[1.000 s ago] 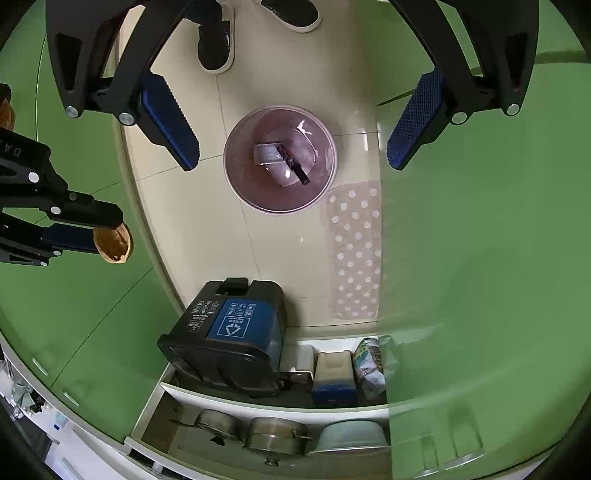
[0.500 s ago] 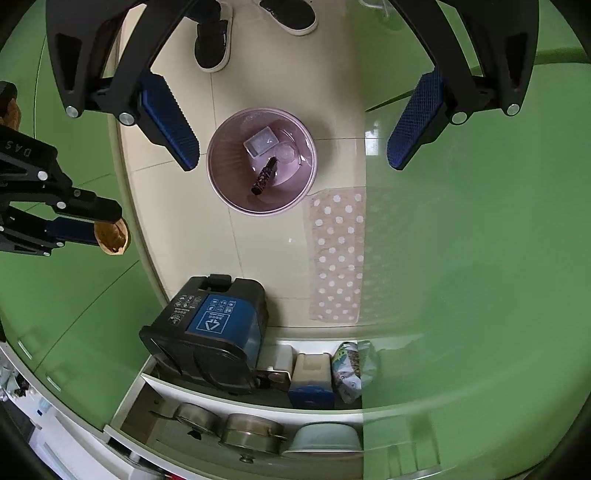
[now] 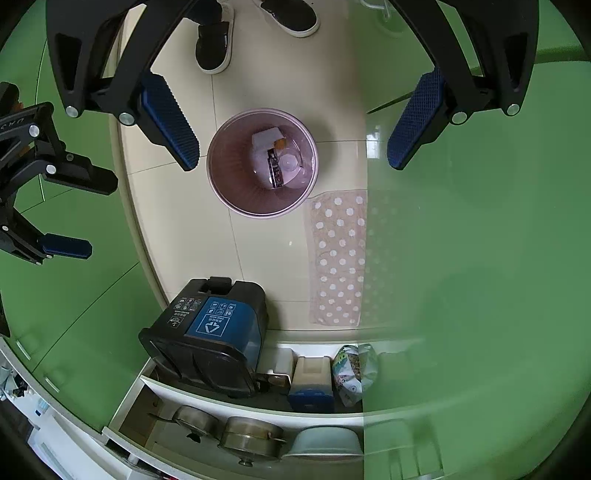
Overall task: Collect trash
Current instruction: 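Open the left gripper to drop the spray bottle while the right gripper drops the walnut shell, then move both empty grippers back toward the counter mat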
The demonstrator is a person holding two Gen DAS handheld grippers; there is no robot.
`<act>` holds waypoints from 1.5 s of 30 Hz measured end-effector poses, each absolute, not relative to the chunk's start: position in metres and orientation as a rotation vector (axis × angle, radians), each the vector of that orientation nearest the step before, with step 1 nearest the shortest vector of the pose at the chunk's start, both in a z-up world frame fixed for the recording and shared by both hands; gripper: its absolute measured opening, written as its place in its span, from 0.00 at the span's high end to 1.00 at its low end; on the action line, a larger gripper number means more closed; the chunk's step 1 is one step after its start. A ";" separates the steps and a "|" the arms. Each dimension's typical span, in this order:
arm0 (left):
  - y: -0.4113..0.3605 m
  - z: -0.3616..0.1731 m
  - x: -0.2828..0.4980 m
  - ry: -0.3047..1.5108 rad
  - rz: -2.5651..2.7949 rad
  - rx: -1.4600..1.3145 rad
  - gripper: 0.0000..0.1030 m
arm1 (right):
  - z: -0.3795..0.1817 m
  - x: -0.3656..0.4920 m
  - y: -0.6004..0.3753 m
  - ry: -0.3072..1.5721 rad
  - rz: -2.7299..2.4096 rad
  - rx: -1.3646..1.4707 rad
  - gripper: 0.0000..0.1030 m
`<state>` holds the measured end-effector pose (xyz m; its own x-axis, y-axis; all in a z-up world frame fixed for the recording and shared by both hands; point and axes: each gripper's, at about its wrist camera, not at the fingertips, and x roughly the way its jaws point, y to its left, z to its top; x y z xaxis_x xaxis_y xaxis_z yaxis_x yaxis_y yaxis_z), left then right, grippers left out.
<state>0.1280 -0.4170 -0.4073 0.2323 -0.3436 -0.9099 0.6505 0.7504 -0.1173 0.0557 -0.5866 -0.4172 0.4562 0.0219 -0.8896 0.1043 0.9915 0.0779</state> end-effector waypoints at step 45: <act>-0.152 -0.038 0.014 0.958 -0.230 0.031 0.05 | -0.042 0.009 -0.362 0.932 0.371 -0.116 0.04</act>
